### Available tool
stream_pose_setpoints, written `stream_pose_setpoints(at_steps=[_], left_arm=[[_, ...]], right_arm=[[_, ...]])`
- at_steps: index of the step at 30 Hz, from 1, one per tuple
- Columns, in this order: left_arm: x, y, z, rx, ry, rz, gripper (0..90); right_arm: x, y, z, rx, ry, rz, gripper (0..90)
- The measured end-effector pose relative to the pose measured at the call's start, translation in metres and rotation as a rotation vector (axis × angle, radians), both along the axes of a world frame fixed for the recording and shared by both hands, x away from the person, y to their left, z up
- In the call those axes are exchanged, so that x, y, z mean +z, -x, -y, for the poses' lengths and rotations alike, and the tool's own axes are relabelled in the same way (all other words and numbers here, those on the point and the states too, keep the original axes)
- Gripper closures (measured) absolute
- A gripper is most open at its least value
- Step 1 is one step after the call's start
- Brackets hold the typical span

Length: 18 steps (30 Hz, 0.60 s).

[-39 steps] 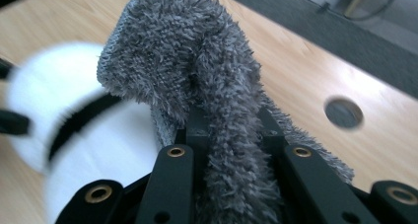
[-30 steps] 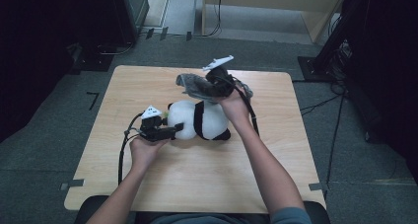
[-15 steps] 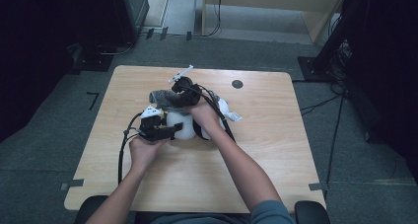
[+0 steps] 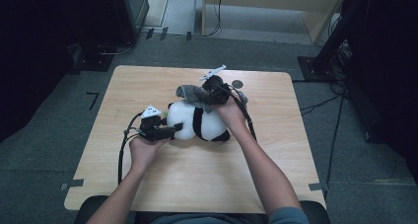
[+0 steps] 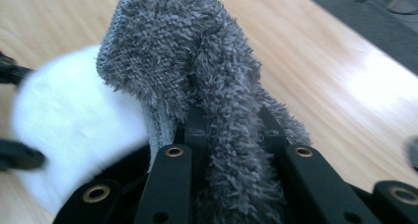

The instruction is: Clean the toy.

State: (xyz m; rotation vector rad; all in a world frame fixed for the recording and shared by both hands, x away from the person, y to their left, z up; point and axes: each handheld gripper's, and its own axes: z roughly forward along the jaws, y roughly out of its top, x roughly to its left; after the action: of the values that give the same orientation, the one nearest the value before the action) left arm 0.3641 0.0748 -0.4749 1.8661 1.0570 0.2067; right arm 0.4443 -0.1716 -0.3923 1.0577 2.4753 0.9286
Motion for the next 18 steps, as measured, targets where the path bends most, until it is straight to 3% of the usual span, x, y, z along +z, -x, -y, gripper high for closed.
stream_pose_setpoints(at_steps=[7,12,18], left_arm=[[-0.002,-0.001,-0.002,-0.006,0.016,-0.007,41.4],[-0.002,-0.001,-0.004,-0.009,0.019,-0.010,41.2],[-0.003,-0.001,-0.005,-0.013,0.019,-0.013,41.1]], right_arm=[[0.002,-0.001,0.043,-0.096,0.003,-0.002,75.6],[-0.007,0.004,0.060,-0.110,-0.009,0.011,75.6],[-0.020,0.008,0.076,-0.152,-0.034,-0.007,75.8]])
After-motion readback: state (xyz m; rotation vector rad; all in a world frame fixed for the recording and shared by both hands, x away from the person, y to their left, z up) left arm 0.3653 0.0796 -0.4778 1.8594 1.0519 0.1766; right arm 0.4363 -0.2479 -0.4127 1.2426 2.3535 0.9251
